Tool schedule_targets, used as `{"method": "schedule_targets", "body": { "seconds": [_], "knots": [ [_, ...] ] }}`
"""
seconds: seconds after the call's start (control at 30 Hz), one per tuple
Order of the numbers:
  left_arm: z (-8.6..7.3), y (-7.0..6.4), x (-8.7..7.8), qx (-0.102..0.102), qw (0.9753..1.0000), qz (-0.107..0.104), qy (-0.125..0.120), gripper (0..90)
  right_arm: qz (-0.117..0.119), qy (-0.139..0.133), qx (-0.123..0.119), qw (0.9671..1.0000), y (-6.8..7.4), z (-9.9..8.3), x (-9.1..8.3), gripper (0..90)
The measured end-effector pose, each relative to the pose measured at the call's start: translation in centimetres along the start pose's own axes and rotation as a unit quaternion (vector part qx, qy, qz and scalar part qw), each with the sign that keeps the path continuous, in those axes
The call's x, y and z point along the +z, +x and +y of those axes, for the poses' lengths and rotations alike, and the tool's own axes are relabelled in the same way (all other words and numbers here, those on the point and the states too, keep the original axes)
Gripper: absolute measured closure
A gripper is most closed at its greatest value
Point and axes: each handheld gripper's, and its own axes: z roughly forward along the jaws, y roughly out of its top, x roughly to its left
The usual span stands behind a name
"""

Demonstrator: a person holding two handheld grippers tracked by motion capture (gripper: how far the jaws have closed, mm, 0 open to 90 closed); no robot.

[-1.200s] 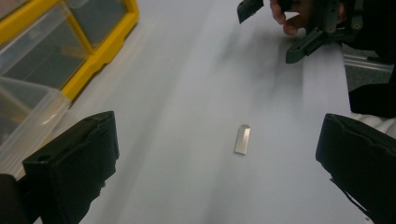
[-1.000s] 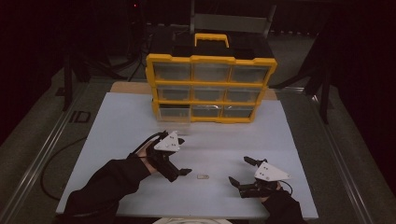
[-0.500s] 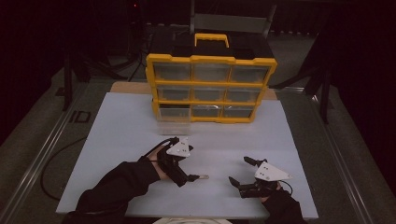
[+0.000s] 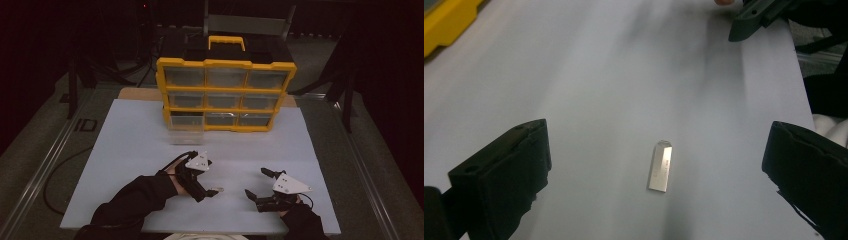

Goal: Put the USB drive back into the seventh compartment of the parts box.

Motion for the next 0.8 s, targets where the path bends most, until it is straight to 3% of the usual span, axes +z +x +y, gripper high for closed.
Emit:
{"method": "schedule_targets", "body": {
  "seconds": [0.43,0.8],
  "knots": [
    [-0.6,-0.1,1.8,-0.001,0.9998,-0.013,0.016,2.7,0.0,0.0,0.0,1.0,0.0,0.0,0.0,8.8],
    [-1.1,-0.3,3.1,0.011,0.999,-0.029,0.033,15.4,0.001,0.001,-0.001,1.0,0.0,0.0,0.0,8.8]
  ]
}}
